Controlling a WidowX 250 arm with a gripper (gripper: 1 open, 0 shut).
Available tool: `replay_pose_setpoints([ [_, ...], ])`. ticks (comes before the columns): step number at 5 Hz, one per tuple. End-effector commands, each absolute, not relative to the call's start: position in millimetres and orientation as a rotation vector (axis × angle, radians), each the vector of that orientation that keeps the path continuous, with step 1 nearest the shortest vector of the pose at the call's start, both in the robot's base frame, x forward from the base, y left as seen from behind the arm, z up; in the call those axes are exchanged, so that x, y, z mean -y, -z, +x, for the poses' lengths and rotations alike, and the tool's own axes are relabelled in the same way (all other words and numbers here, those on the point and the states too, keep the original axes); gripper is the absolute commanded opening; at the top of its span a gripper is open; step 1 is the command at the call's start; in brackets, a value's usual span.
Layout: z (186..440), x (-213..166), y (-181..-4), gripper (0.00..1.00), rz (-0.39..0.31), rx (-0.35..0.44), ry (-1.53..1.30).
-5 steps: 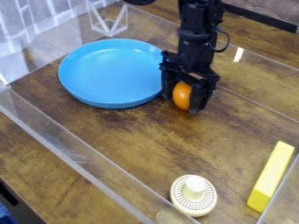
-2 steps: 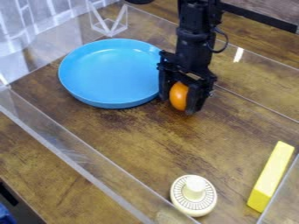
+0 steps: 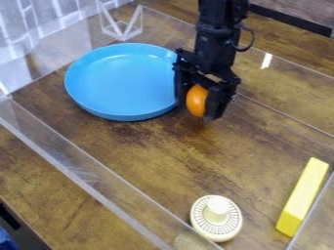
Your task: Put the orange ball in the blue tray
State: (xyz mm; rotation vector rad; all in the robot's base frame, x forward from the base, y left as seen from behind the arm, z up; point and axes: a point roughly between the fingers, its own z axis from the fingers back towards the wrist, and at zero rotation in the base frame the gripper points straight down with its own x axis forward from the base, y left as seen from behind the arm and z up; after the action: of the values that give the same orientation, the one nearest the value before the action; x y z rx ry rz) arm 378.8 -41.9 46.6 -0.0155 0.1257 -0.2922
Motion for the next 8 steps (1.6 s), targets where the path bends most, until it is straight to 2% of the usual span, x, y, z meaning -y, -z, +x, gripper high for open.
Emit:
replay_pose_setpoints([
  [1,391.8,31.6,-101.8,0.0,-0.001,0.014,0.268],
  [5,381.7,24.9,-130.5,0.0,0.032,-0.017,0.265],
  [7,371.1,7.4,-149.4,0.0,0.063,-0.021,0.241],
  [8,365.8,2.1,-152.0,0.0,0.064,-0.032,0.211],
])
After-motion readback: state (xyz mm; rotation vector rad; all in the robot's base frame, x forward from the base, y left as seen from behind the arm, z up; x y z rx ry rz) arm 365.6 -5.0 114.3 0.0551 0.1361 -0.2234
